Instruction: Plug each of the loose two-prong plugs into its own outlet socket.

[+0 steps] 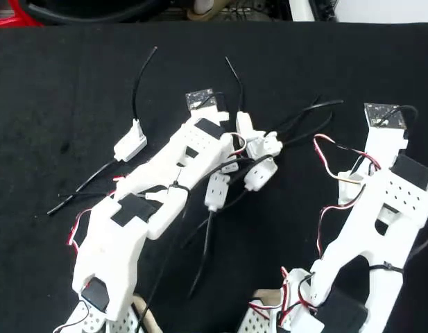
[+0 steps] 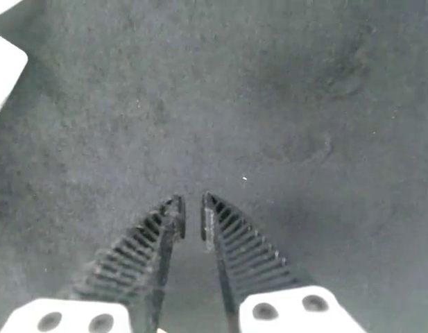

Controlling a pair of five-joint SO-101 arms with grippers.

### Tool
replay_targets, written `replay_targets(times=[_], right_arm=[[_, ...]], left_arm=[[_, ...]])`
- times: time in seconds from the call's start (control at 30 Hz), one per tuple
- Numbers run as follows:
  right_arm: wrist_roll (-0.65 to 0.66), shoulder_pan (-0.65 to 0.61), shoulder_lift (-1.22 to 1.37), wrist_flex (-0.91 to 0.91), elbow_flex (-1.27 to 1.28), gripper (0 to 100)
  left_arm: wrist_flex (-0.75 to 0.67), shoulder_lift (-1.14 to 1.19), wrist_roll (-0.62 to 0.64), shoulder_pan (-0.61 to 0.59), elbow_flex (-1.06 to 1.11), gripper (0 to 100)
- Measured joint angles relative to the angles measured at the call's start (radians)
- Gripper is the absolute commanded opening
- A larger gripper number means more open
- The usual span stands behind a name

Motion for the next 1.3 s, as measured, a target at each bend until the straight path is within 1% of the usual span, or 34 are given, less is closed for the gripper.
replay_targets(times=[0.1,0.17,0.33,0.37,0.43,0.5,0.57,0.63,0.73,0.83,0.87,0.9,1.03,1.07,1.1,1.3], right_arm=[[0.0,0.0,0.0,0.0,0.0,4.7],[0.0,0.0,0.0,0.0,0.0,4.7],[0.0,0.0,0.0,0.0,0.0,4.7],[0.0,0.0,0.0,0.0,0.0,4.7],[0.0,0.0,0.0,0.0,0.0,4.7],[0.0,0.0,0.0,0.0,0.0,4.7],[0.0,0.0,0.0,0.0,0.0,4.6],[0.0,0.0,0.0,0.0,0.0,4.6],[0.0,0.0,0.0,0.0,0.0,4.6],[0.0,0.0,0.0,0.0,0.0,4.6],[0.0,0.0,0.0,0.0,0.0,4.6],[0.0,0.0,0.0,0.0,0.0,4.6],[0.0,0.0,0.0,0.0,0.0,4.6],[0.0,0.0,0.0,0.0,0.0,4.6],[0.0,0.0,0.0,0.0,0.0,4.6],[0.0,0.0,0.0,0.0,0.029,4.6]], left_arm=[[0.127,-0.032,-0.077,-0.021,-0.06,3],[0.216,-0.071,-0.176,-0.029,-0.126,3],[0.499,-0.173,-0.514,-0.025,-0.322,3],[0.537,-0.193,-0.583,-0.025,-0.344,3],[0.563,-0.239,-0.729,-0.031,-0.348,3],[0.577,-0.293,-0.865,-0.043,-0.315,3],[0.58,-0.364,-0.976,-0.049,-0.241,3],[0.58,-0.445,-1.042,-0.048,-0.135,3],[0.58,-0.589,-1.103,-0.041,0.057,3],[0.574,-0.744,-1.111,-0.029,0.267,3],[0.549,-0.796,-1.083,-0.017,0.33,3],[0.503,-0.847,-1.03,-0.017,0.385,5],[0.252,-1.0,-0.667,-0.028,0.565,22],[0.187,-1.019,-0.589,-0.023,0.608,25],[0.118,-1.028,-0.543,-0.011,0.652,26],[-0.269,-1.0,-0.522,0.092,0.885,27]])
